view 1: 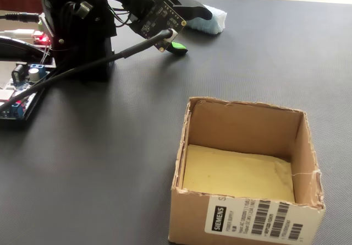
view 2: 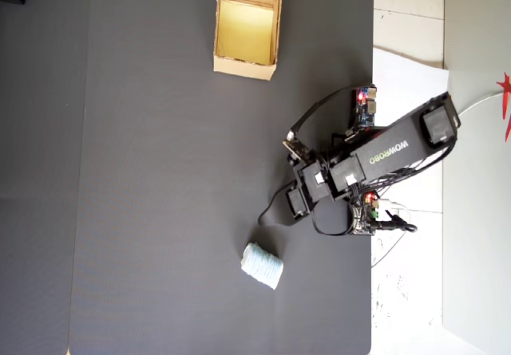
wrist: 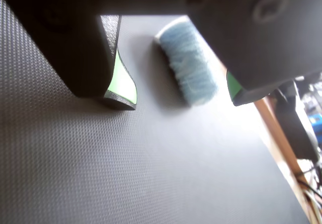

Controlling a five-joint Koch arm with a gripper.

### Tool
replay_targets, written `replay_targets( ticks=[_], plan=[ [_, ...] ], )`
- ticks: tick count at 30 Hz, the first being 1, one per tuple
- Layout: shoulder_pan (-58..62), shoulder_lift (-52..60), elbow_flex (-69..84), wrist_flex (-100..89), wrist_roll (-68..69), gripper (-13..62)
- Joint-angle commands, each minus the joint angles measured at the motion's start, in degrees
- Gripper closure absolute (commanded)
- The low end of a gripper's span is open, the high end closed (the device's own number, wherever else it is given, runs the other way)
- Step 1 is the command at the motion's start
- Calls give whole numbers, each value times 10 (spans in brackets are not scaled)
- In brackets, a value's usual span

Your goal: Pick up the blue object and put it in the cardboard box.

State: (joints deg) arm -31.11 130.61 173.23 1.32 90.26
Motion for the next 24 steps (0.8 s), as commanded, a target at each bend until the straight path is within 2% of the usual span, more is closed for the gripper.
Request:
replay_targets(
  ticks=[1,16,24],
  plan=[
    [-25,47,-4,32,0,156],
    [-134,40,-16,42,-21,157],
    [-134,-40,-119,64,-22,156]
  ],
)
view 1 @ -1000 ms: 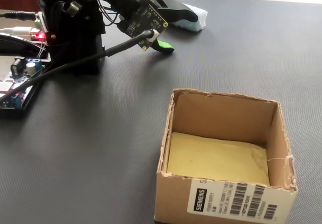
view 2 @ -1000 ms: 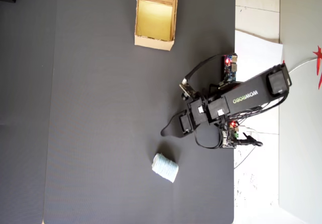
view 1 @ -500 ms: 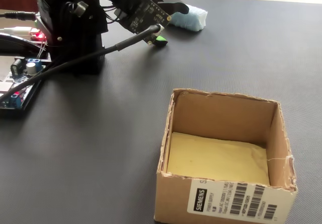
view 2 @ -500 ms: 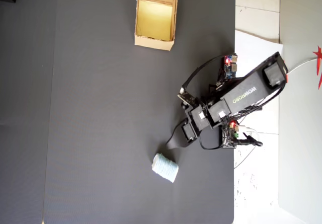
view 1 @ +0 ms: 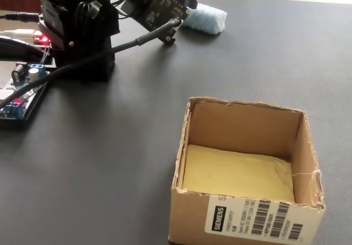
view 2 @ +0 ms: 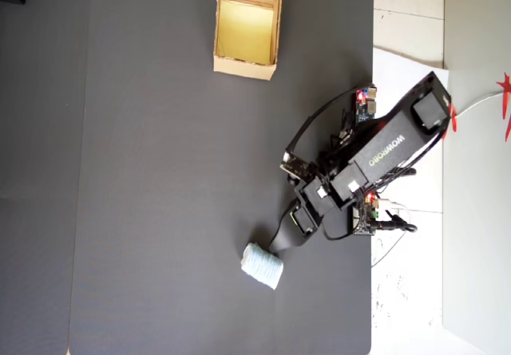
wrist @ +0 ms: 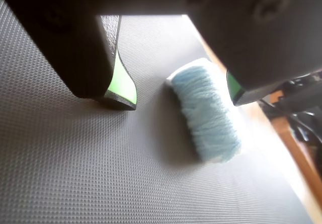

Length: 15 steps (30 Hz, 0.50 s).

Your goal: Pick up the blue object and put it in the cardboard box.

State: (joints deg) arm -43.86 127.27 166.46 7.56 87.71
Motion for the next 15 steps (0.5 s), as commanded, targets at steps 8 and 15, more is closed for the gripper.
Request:
replay_targets(
  ticks=[8,15],
  plan=[
    [-4,-66,-196,94,3,156],
    [-8,-123,-313,213,-7,155]
  ],
)
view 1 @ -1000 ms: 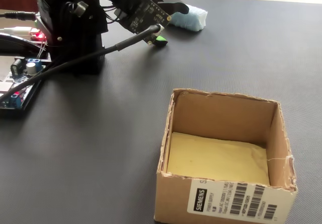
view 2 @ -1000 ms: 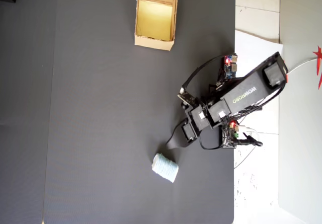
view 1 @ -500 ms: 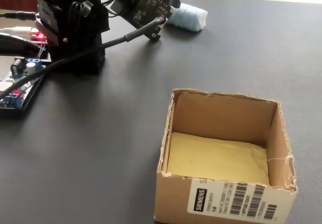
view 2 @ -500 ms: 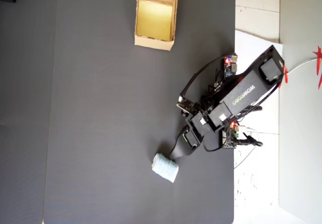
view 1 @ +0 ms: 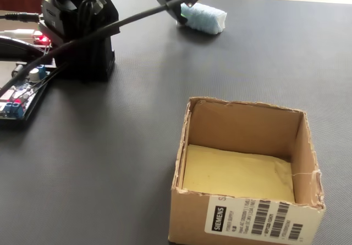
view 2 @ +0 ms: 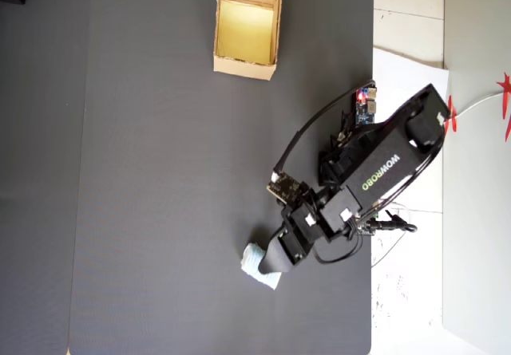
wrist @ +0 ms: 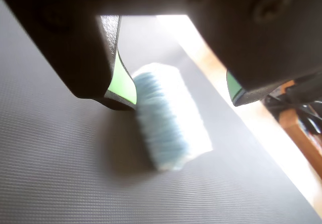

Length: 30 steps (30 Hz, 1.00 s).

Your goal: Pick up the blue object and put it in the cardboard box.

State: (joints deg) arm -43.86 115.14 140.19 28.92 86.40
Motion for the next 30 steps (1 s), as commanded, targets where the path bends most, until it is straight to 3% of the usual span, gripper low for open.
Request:
replay_targets(
  ticks=[1,7,30],
  plan=[
    [-8,-16,-68,18,7,155],
    [-28,-78,-120,80,5,153],
    [-86,-245,-141,38,9,152]
  ],
)
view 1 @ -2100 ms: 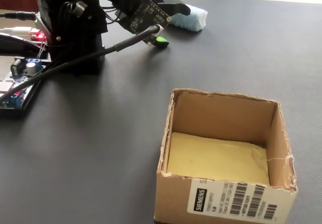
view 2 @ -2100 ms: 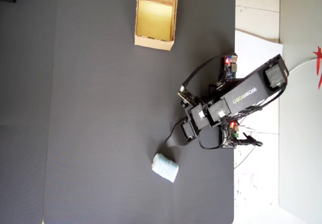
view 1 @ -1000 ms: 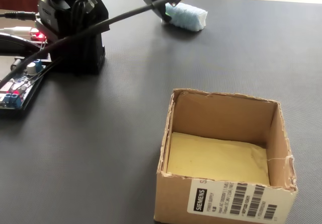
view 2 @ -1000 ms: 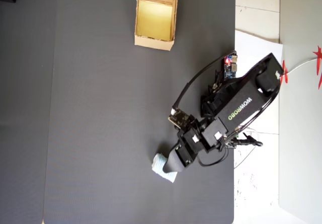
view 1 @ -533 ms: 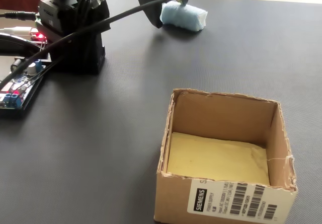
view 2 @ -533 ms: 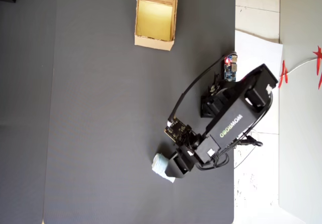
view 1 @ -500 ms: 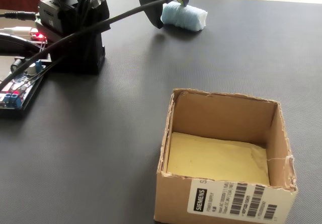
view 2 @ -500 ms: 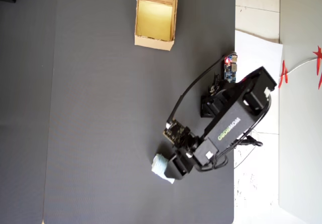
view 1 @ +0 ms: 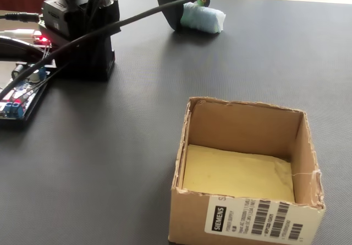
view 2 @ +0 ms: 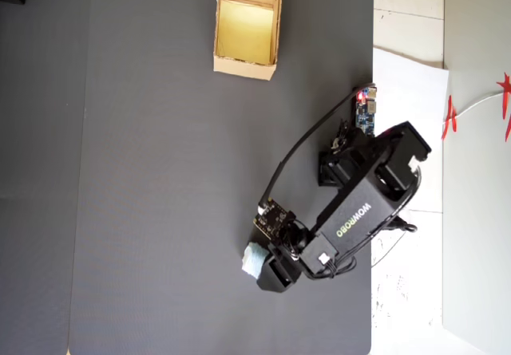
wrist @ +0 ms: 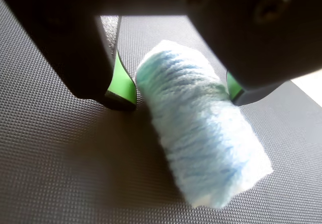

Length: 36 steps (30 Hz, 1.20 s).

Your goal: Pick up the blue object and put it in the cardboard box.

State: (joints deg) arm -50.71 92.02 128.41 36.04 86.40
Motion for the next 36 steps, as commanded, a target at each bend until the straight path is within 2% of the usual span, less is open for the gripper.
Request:
replay_targets(
  ticks=[1,5,12,14,22,36],
  plan=[
    [-18,-20,-24,-34,8,154],
    [-21,-34,-32,-37,7,185],
    [-18,-33,-40,-62,-30,361],
    [-18,-31,-40,-70,-53,386],
    [10,4,-54,-91,-78,387],
    [189,165,4,-171,-84,386]
  ],
)
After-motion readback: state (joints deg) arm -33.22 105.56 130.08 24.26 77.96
